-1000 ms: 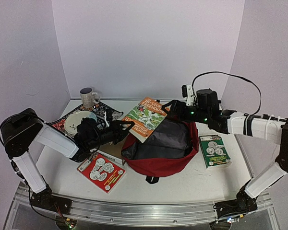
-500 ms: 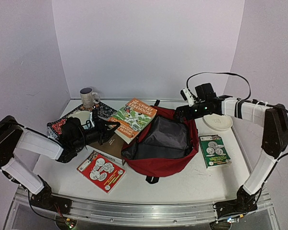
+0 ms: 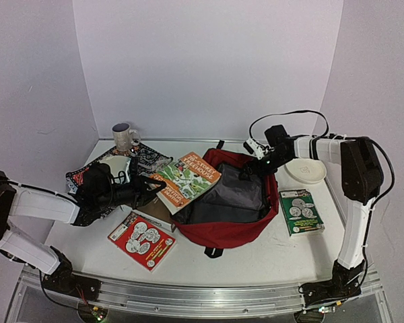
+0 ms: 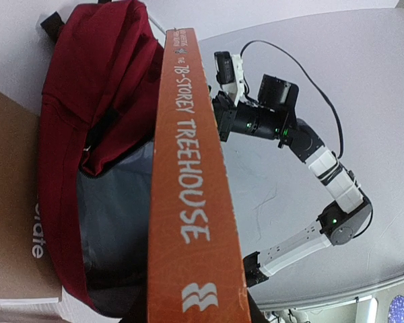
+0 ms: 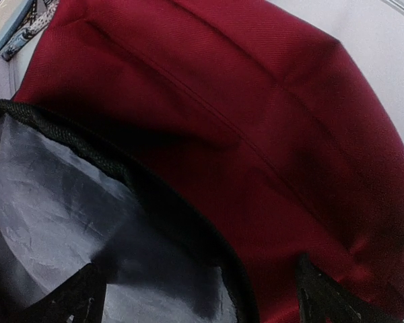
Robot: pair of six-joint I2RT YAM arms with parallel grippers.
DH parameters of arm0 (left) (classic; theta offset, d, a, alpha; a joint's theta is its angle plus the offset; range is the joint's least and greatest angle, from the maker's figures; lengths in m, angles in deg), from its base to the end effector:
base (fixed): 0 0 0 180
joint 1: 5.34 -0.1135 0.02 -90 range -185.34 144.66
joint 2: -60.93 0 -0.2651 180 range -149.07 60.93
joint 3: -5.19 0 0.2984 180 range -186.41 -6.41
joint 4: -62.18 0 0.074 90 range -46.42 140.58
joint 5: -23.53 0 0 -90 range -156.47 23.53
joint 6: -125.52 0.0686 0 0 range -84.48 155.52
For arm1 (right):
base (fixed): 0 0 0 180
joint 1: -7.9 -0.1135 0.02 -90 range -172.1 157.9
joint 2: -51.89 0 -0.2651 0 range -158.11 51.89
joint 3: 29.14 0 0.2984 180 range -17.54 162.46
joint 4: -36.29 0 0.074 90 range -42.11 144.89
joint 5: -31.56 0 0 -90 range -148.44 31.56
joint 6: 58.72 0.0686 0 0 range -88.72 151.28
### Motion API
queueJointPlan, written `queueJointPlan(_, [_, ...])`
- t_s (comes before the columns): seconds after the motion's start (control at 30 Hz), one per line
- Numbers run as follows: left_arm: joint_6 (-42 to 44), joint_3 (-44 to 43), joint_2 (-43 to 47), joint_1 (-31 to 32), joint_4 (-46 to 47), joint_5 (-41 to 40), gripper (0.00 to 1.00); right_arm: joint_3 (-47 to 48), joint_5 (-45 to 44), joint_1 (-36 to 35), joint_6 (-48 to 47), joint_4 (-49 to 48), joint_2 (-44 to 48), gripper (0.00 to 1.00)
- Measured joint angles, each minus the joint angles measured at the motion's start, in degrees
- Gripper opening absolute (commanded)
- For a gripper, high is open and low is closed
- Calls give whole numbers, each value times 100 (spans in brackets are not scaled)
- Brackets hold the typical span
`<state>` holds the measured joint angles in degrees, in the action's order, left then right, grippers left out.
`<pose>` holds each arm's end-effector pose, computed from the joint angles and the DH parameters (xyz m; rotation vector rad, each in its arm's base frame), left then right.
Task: Pack the student bag
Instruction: Pick up the largest pocket of the bag from the student bag.
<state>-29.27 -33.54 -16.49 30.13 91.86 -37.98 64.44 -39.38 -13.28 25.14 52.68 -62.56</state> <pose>0.2480 -0.2169 0.1647 -0.0866 2.0412 -1.6336 0.4759 0.2084 0.1645 -0.7038 2.1135 0.5135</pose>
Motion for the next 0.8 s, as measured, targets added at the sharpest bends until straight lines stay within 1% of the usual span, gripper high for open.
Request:
queueJointPlan(0.1, [43, -28, 35, -10, -280, 225, 0, 105, 317, -1, -134, 102, -184, 81])
queueJointPlan(0.27, [136, -70, 254, -18, -749, 510, 0, 164, 682, -1, -325, 284, -300, 42])
queueJointPlan(0.43, [202, -215, 366, -18, -1011, 816, 0, 280, 813, -1, -464, 402, -269, 5])
queueJointPlan(0.47, [205, -251, 366, -18, -1055, 875, 0, 303, 814, -1, -429, 431, -231, 0])
queueJointPlan(0.57, [206, -347, 361, -17, -1178, 1037, 0, 316, 776, -4, -384, 476, 12, 0])
queueJointPlan(0.8, [227, -575, 202, 92, -1236, 1447, 0, 313, 335, -246, -56, 251, 1055, 0])
